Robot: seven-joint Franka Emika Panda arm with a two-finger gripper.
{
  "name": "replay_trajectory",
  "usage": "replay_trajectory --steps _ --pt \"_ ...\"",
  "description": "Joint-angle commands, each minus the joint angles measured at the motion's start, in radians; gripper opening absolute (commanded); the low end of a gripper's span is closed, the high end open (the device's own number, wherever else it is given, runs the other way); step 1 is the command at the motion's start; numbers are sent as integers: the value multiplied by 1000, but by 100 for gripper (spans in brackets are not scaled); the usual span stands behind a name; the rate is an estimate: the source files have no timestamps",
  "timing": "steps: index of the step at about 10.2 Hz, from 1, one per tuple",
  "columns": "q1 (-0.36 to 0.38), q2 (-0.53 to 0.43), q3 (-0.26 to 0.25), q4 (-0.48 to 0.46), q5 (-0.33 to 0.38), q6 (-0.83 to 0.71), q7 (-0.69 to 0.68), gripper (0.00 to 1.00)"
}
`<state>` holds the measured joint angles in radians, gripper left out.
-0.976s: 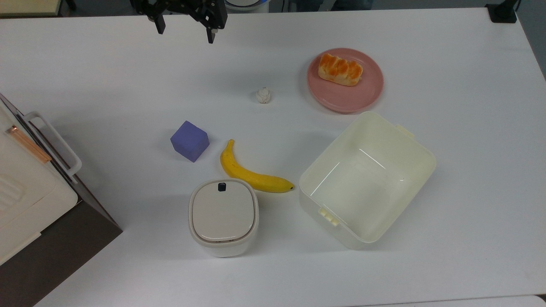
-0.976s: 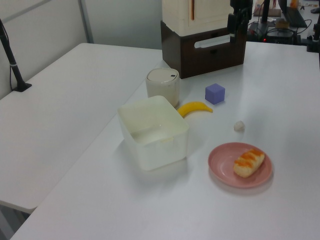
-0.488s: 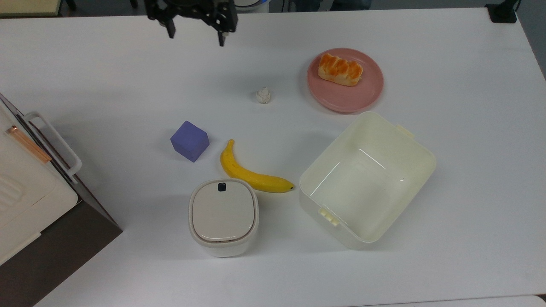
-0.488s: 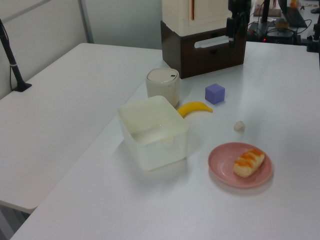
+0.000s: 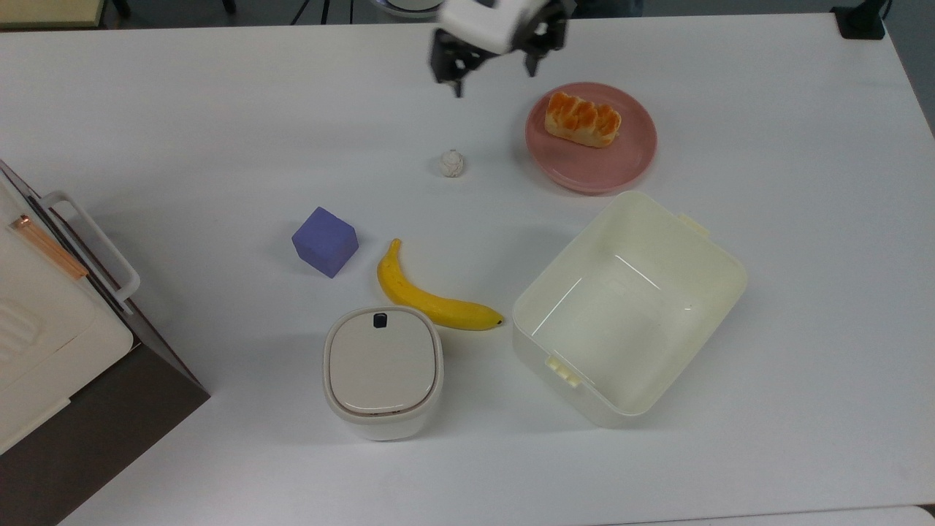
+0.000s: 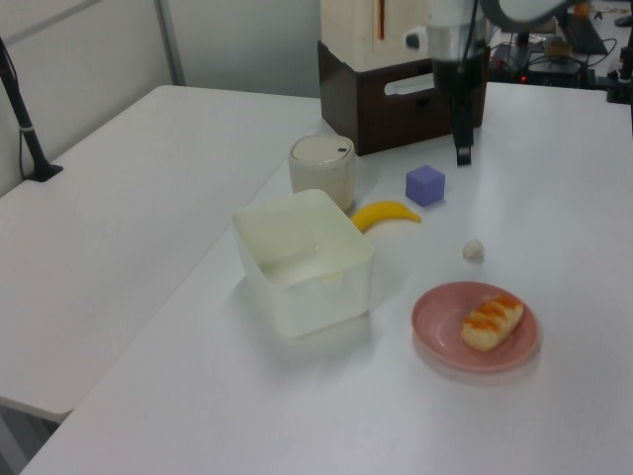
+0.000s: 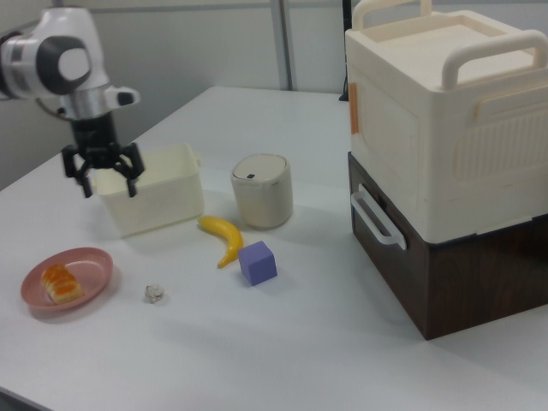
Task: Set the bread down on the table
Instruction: 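Move the gripper over the bread roll on the pink plate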
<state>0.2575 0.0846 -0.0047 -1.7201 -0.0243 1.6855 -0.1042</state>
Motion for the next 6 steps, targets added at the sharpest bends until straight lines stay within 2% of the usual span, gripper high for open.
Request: replay_trajectory --steps 1,3,6 --pt "208 15 -20 -174 0 242 -90 100" --pt "305 108 -18 -180 -20 276 -156 100" --pt "376 113 -20 -234 -37 284 -219 100"
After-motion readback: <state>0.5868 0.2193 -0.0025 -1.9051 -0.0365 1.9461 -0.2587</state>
